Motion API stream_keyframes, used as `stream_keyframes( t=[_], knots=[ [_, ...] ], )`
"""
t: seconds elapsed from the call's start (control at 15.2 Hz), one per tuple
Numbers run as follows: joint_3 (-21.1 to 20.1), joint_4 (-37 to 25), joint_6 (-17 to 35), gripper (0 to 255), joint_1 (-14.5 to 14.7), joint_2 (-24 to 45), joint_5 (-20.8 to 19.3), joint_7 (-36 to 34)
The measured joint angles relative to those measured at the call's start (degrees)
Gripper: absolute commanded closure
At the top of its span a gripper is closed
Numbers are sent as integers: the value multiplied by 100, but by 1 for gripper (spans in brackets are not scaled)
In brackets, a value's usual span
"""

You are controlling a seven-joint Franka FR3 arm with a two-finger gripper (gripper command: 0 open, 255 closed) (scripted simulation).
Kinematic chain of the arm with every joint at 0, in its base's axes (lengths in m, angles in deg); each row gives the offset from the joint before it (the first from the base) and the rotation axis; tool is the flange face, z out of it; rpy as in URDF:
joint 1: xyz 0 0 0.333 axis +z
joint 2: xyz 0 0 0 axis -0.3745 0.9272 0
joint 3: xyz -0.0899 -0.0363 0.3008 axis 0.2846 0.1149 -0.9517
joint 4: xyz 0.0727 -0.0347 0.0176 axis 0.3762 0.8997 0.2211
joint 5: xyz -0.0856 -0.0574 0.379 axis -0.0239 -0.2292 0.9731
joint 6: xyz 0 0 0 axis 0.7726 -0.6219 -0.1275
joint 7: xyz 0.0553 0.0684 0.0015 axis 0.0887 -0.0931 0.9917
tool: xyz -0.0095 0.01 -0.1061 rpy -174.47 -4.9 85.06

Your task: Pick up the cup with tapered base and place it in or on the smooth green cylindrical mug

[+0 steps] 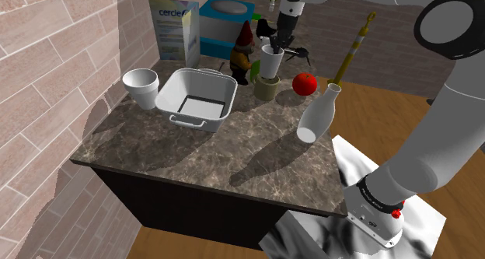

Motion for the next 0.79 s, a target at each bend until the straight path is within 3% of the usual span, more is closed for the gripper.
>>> stream_keyframes(
  t=[0.33, 0.4, 0.79],
  knots=[
    [0, 19, 24, 255, 0, 2, 1, 3],
    [0, 20, 24, 0, 0, 2, 1, 3],
    [0, 19, 25, 0, 0, 1, 1, 3]
  ],
)
